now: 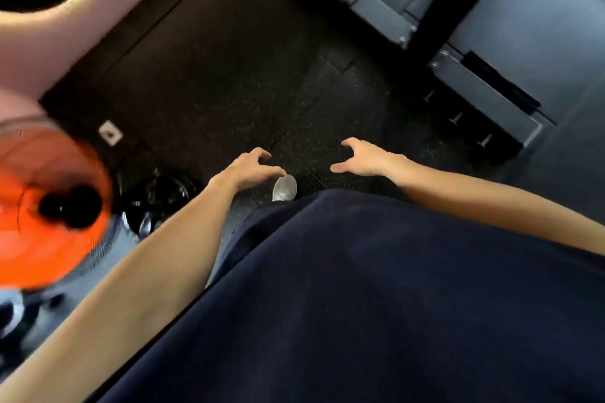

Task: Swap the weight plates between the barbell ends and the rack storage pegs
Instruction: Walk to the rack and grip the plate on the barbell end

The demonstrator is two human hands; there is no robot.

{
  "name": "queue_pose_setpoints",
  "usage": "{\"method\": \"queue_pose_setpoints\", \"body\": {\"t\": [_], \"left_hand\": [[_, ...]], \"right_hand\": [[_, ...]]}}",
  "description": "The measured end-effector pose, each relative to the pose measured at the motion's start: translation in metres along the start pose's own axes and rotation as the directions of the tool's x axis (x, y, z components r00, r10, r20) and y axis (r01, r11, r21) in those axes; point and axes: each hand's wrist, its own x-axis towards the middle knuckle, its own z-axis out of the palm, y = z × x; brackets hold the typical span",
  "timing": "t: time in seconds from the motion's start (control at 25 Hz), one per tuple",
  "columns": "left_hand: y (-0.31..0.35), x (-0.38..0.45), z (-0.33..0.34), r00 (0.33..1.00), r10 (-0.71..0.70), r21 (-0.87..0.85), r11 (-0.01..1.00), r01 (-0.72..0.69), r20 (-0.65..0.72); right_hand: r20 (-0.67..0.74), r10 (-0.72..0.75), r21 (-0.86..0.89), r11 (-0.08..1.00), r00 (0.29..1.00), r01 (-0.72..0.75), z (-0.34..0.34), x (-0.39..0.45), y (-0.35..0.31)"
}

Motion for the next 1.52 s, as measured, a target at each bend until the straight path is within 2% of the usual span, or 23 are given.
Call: {"method": "queue_pose_setpoints", "body": {"t": [0.16,0.32,0.48,0.64,0.84,1.08,1.28,1.52], "left_hand": [[0.04,0.043,-0.042,0.979,0.145,0.175,0.97,-0.17,0.144],[0.084,0.074,-0.063,0.933,0.254,0.356,0.872,-0.335,0.255],[0.119,0.088,-0.062,0.893,0.3,0.399,0.813,-0.424,0.336],[0.17,0.087,-0.056,0.846,0.379,0.406,0.753,-0.517,0.375],[0.257,0.071,-0.075,0.783,0.519,0.385,0.682,-0.622,0.344],[0.364,0.032,-0.121,0.639,0.73,0.33,0.558,-0.762,0.243],[0.447,-0.014,-0.168,0.483,0.865,0.29,0.432,-0.854,0.136],[0.524,-0.076,-0.219,0.306,0.951,0.287,0.285,-0.915,0.032]], "right_hand": [[-0.085,0.135,0.255,0.961,0.987,-0.11,0.001,-0.014,0.005],[-0.192,0.288,0.485,0.859,0.938,-0.164,0.014,-0.032,0.01],[-0.253,0.397,0.593,0.784,0.882,-0.183,0.03,-0.055,0.017],[-0.34,0.463,0.664,0.735,0.818,-0.14,0.016,-0.082,0.027],[-0.505,0.48,0.649,0.759,0.717,-0.051,-0.047,-0.117,0.037],[-0.696,0.435,0.527,0.85,0.571,-0.006,-0.147,-0.168,0.037],[-0.805,0.382,0.443,0.896,0.453,0.031,-0.229,-0.211,0.023],[-0.902,0.297,0.337,0.938,0.314,0.082,-0.305,-0.279,0.002]]}}
